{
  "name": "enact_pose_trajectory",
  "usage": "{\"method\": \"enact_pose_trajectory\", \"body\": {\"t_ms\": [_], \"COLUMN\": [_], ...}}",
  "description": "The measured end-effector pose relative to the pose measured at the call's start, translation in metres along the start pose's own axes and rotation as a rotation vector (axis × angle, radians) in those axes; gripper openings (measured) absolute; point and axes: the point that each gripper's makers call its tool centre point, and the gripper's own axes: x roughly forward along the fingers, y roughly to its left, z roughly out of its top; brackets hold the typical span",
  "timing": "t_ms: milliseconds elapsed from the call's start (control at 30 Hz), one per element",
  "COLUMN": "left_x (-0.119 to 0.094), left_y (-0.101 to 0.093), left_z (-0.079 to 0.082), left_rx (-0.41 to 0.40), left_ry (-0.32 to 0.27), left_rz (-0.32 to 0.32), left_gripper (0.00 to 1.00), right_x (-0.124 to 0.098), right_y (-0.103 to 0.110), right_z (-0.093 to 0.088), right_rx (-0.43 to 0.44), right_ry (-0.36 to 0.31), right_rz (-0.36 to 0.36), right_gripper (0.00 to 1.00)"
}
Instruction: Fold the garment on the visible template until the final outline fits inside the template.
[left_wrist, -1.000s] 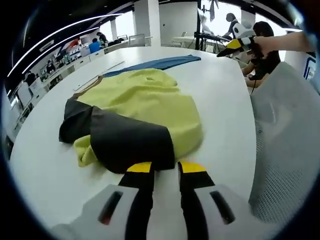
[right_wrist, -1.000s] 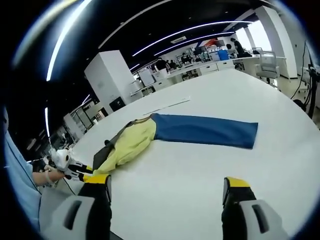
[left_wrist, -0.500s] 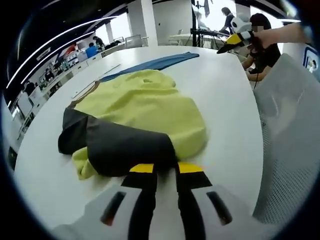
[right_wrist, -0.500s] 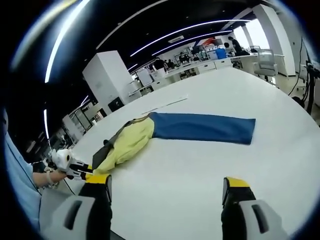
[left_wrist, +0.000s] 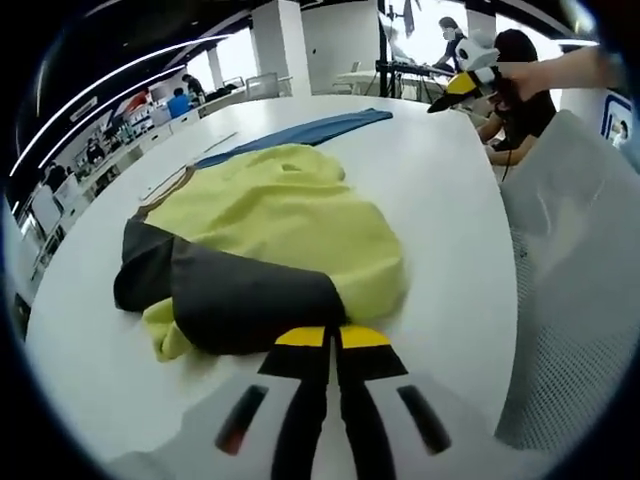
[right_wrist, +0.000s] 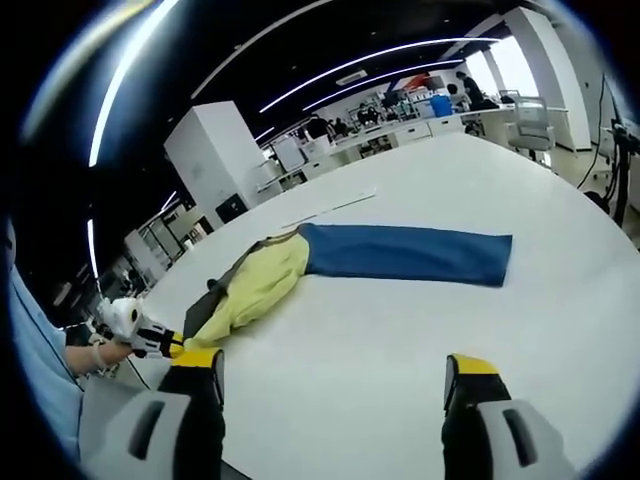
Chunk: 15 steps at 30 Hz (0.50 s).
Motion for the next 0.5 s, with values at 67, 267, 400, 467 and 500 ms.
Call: {"method": "enact_pose_trajectory", "body": {"t_ms": [67, 267, 400, 467, 500], "left_x": [-0.007, -0.028, -0.045, -0.054, -0.059], "left_y": [0.000, 0.004, 0.011, 0.015, 0.019], "left_z": [0.002, 0.007, 0.016, 0.023, 0.025], "left_rx": [-0.024, -0.048, -0.082, -0.148, -0.157], "left_ry": [-0.012, -0.037, -0.071, -0.099, -0.103], "left_rz": [0.001, 0.010, 0.016, 0.008, 0.015], "left_gripper": [0.00, 0.00, 0.00, 0.00, 0.00], "right_x": [0.001, 0.002, 0.004, 0.005, 0.006], "right_y": [0.001, 0.003, 0.006, 0.007, 0.008], "right_z": [0.000, 0.001, 0.001, 0.001, 0.001], "right_rx": [-0.003, -0.003, -0.006, -0.005, -0.006], "right_ry": [0.001, -0.001, 0.000, 0.000, 0.001], "right_rz": [0.001, 0.007, 0.012, 0.015, 0.015], "right_gripper": [0.91, 0.91, 0.91, 0.91, 0.91]}}
